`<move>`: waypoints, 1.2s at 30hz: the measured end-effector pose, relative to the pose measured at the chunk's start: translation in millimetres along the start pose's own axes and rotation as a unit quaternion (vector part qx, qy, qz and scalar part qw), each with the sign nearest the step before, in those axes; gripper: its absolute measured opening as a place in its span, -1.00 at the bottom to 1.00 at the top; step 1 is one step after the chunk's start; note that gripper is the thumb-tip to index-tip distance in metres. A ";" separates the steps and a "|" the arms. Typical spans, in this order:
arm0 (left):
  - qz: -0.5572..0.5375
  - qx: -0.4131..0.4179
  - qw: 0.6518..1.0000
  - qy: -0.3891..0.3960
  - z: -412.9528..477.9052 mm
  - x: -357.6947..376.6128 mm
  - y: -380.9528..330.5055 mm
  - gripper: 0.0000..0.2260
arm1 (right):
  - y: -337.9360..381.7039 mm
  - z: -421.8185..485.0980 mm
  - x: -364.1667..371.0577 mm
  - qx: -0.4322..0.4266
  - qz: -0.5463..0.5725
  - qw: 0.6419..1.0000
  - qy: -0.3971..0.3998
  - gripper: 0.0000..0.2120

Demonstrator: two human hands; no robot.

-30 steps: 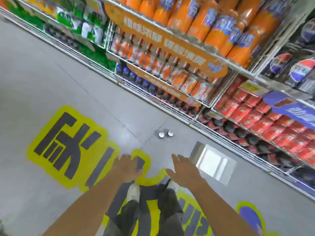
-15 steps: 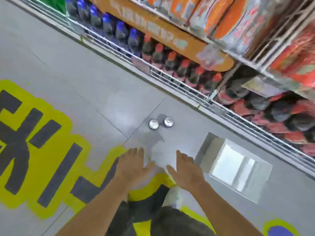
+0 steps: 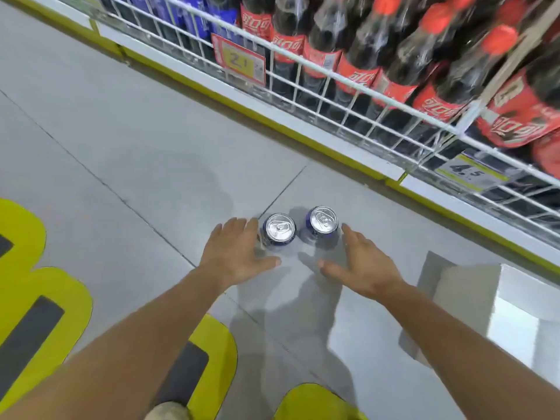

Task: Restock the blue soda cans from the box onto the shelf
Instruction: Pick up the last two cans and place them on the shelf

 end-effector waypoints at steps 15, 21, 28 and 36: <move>-0.233 -0.014 0.971 -0.052 15.0 8.6 -45.2 -0.42 | 27.8 28.2 -13.8 0.029 0.188 0.976 -0.108 -0.38; -0.294 -0.008 0.954 -0.063 28.2 -3.1 -39.5 -0.51 | 25.1 31.1 -23.9 0.004 0.185 0.974 -0.131 -0.37; -0.383 0.004 0.921 -0.068 -7.0 -75.6 -68.2 -0.41 | 28.2 -31.4 -90.8 -0.047 0.205 0.963 -0.169 -0.49; -0.441 0.046 0.896 0.013 -137.0 -259.6 -201.4 -0.47 | 55.6 -228.1 -248.2 -0.011 0.268 0.956 -0.119 -0.49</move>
Point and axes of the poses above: each hand's wrist, its own z-axis towards the middle knuckle, its own x-axis out of the palm, y = z × x, the point moved 4 cm from there along z, towards the middle knuckle, and after that the axes turned 12 degrees about -z, right-handed, at the moved point
